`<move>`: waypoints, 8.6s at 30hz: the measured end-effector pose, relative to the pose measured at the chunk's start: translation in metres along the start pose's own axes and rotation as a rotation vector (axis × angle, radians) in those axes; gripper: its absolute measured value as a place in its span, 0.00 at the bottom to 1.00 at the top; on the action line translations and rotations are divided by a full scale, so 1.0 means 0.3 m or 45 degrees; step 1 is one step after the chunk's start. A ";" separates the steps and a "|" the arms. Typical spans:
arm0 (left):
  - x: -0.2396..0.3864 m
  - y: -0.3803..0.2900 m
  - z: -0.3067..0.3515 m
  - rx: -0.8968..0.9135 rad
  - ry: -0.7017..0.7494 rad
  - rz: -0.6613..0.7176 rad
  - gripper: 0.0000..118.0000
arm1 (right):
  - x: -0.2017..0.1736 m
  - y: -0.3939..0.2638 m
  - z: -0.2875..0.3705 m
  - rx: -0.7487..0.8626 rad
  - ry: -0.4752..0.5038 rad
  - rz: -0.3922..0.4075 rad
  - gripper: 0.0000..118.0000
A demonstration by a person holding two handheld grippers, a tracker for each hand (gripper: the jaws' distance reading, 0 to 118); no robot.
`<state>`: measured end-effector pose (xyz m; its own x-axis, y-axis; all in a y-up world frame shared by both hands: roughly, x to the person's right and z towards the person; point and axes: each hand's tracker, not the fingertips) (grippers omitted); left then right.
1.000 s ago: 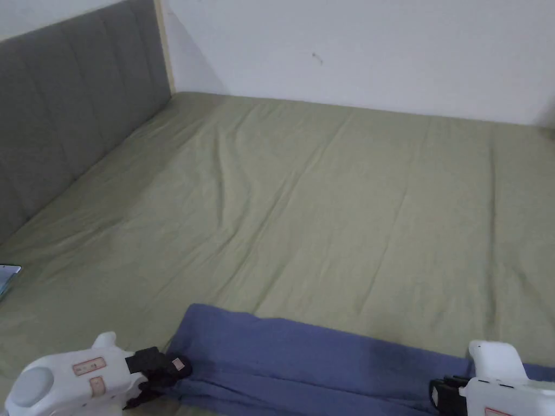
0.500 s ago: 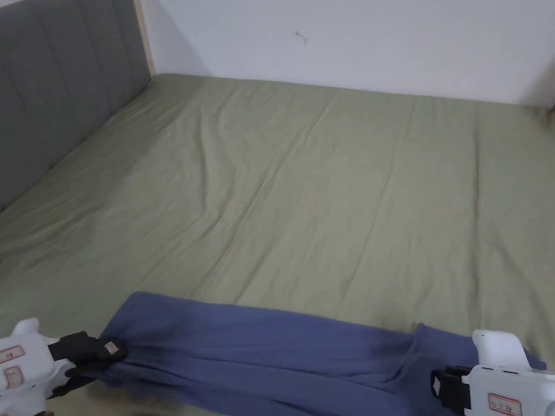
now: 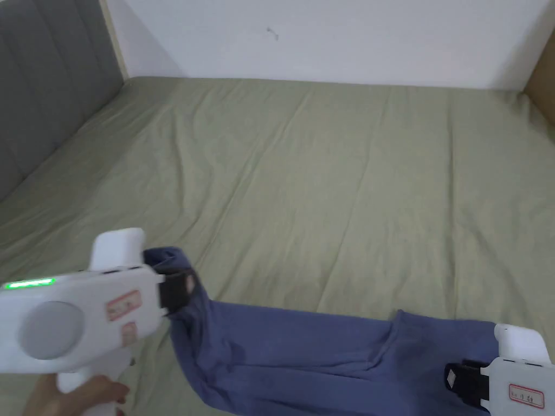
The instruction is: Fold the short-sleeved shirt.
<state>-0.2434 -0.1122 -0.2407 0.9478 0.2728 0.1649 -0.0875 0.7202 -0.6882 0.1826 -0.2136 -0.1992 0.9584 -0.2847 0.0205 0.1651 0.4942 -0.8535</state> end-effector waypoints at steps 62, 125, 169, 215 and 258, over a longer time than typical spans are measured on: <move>0.394 -0.416 -0.465 -0.595 -0.531 0.061 0.00 | 0.126 -0.087 0.008 -0.018 -0.025 -0.115 0.00; -0.670 -0.152 -0.250 -0.396 -0.368 0.729 0.07 | -0.096 0.019 -0.078 -0.097 -0.026 0.094 0.00; 0.231 -0.084 -0.451 -0.496 -0.380 0.177 0.06 | 0.203 -0.082 0.059 0.062 -0.044 -0.257 0.00; -0.089 -0.179 -0.224 -0.346 -0.333 0.438 0.00 | -0.152 0.117 -0.066 -0.021 0.236 0.152 0.00; -0.327 -0.091 -0.506 -0.566 -0.528 0.459 0.21 | -0.216 0.149 -0.159 -0.119 0.152 0.145 0.00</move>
<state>-0.2875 -0.2555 -0.3453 0.6808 0.7294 0.0670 -0.1571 0.2347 -0.9593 0.1166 -0.2122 -0.2634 0.9343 -0.3294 -0.1363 0.0293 0.4520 -0.8915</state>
